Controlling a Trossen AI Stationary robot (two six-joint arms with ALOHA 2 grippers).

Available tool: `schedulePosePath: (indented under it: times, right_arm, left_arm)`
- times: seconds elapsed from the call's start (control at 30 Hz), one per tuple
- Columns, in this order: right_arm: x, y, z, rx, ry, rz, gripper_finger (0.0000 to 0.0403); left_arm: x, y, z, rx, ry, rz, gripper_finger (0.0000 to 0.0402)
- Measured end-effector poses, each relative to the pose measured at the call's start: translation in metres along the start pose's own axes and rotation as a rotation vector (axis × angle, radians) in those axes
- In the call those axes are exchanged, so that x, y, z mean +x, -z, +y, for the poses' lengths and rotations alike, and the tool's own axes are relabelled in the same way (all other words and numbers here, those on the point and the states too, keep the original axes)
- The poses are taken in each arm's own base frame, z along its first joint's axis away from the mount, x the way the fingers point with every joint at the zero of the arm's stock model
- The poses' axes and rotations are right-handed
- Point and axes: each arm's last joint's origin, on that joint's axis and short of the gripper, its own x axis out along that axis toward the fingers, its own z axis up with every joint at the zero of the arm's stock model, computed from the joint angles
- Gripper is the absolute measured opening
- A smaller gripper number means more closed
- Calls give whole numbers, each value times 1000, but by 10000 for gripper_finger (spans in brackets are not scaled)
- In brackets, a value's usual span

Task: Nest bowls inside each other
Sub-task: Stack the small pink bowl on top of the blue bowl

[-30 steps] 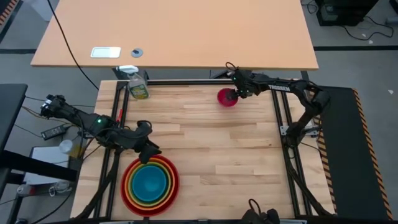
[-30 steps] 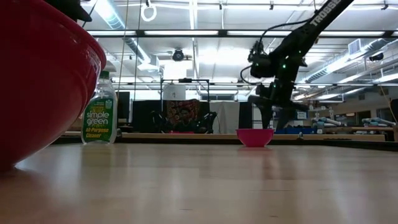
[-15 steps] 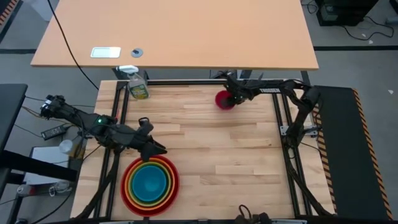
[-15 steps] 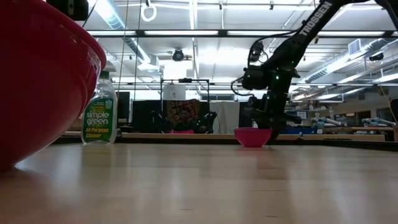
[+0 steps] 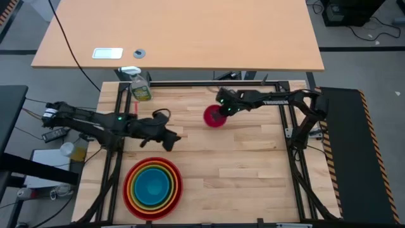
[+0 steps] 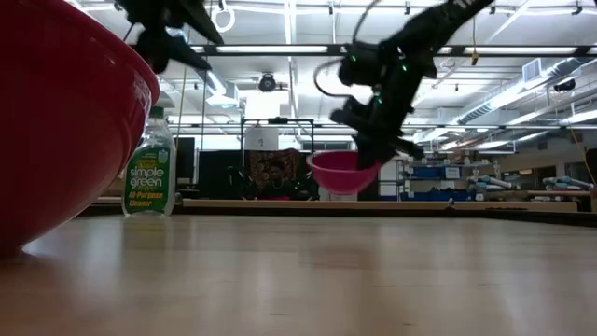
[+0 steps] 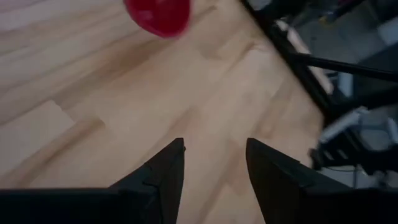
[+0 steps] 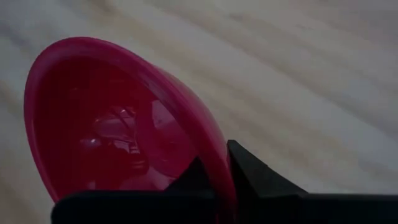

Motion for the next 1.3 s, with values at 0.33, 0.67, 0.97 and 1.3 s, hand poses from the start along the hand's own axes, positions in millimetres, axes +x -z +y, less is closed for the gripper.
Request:
schedulePosePath:
  times: [0.33,0.67,0.97,1.3]
  right_arm:
    - [-45,24,85,-54,-81,-120,33]
    - [-55,54,111,-7,-120,-115,33]
    - [-59,70,120,16,-133,-111,34]
    - [-60,74,124,19,-162,-84,37]
  left_arm:
    - [47,-10,-2,-54,4,-34,265]
    - [71,-8,-1,-63,-15,-46,291]
    - [97,2,4,-120,-75,-8,268]
    - [102,0,-1,-145,-8,-26,138]
